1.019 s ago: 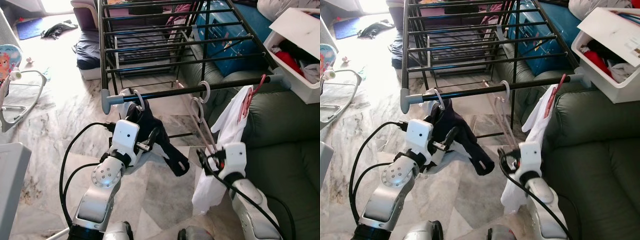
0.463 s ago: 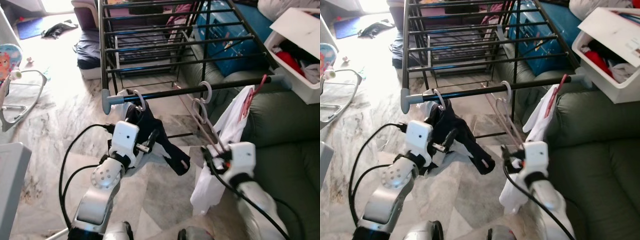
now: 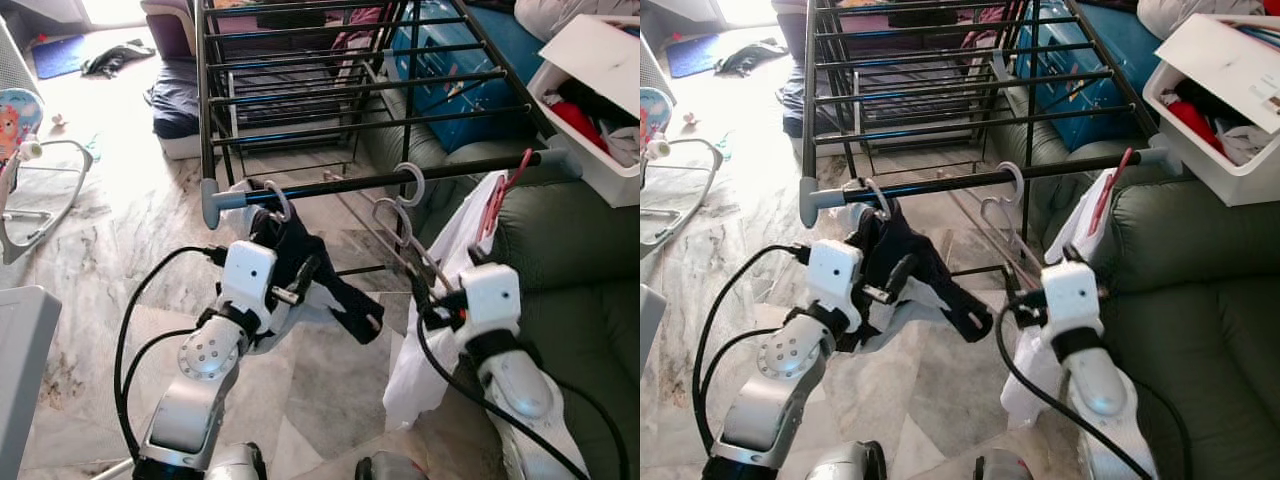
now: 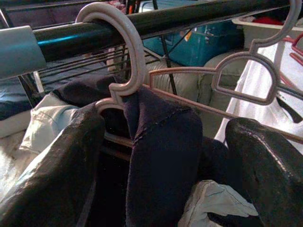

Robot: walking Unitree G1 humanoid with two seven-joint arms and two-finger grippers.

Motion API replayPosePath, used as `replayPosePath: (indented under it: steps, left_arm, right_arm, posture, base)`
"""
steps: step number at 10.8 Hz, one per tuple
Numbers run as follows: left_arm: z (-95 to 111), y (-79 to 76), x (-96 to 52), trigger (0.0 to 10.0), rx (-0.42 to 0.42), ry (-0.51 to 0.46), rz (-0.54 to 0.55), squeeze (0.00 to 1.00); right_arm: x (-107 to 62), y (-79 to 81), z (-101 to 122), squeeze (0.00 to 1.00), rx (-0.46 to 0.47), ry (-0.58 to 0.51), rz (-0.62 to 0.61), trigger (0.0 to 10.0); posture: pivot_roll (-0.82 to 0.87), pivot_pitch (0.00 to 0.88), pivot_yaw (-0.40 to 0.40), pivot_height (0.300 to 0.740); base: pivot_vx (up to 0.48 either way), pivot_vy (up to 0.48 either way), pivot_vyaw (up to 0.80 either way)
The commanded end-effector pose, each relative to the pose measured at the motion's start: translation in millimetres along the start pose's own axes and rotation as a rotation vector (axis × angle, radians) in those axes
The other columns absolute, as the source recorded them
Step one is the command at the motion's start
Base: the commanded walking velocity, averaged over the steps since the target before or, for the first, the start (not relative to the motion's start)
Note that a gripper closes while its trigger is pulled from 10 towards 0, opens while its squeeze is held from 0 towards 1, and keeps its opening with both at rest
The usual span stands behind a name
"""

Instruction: Hang hanger

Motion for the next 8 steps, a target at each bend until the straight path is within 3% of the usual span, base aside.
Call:
replayPosePath:
  steps: [1,2,3,5,6,8]
  left_arm:
    - [3.9,0.8,-2.8,10.0,0.011,-0.014,0.006,0.0]
    - [4.4,1.4,-3.6,10.0,0.013,-0.018,0.01,0.0]
    - [4.1,2.0,-4.0,10.0,0.018,-0.017,0.015,0.0]
    - [3.7,1.3,-3.1,10.0,0.021,-0.015,0.013,0.0]
    - [3.9,0.5,-2.6,10.0,0.022,-0.017,0.01,0.0]
    - [5.1,-1.3,-2.0,10.0,0.019,-0.024,0.002,0.0]
  right_arm:
    - [1.3,3.1,14.7,1.0,0.004,-0.051,0.013,10.0]
    - [1.2,6.5,12.4,1.0,-0.001,-0.045,0.029,10.0]
    - [2.6,8.7,9.6,0.72,0.001,-0.036,0.036,10.0]
    - [4.9,8.8,8.7,0.31,0.0,-0.034,0.038,10.0]
    - [5.8,9.6,8.9,0.0,0.003,-0.034,0.043,10.0]
    - [8.4,11.9,11.2,0.0,0.006,-0.04,0.052,10.0]
  posture:
    - [-0.08,0.073,0.002,0.74]
    - [-0.08,0.072,-0.001,0.74]
    - [-0.08,0.072,-0.001,0.74]
    - [-0.08,0.073,-0.003,0.74]
    - [-0.08,0.073,-0.002,0.74]
    - [-0.08,0.073,-0.002,0.74]
  base:
    - [0.0,0.0,0.0]
    - [0.0,0.0,0.0]
    - [0.0,0.0,0.0]
    - [0.0,0.0,0.0]
    - [-0.27,0.0,0.0]
    - [-0.279,0.0,0.0]
Point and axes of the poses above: a point about 5 cm out from each wrist's last joint towards the gripper, its own x axis pointing out of the wrist towards the gripper, its own z axis along the axis of the wrist's last joint, y = z × x, the point moved 5 cm from there along x, pointing out of the wrist towards the gripper, and after that the axes turned 7 degrees about -x, right-handed, at the moved point
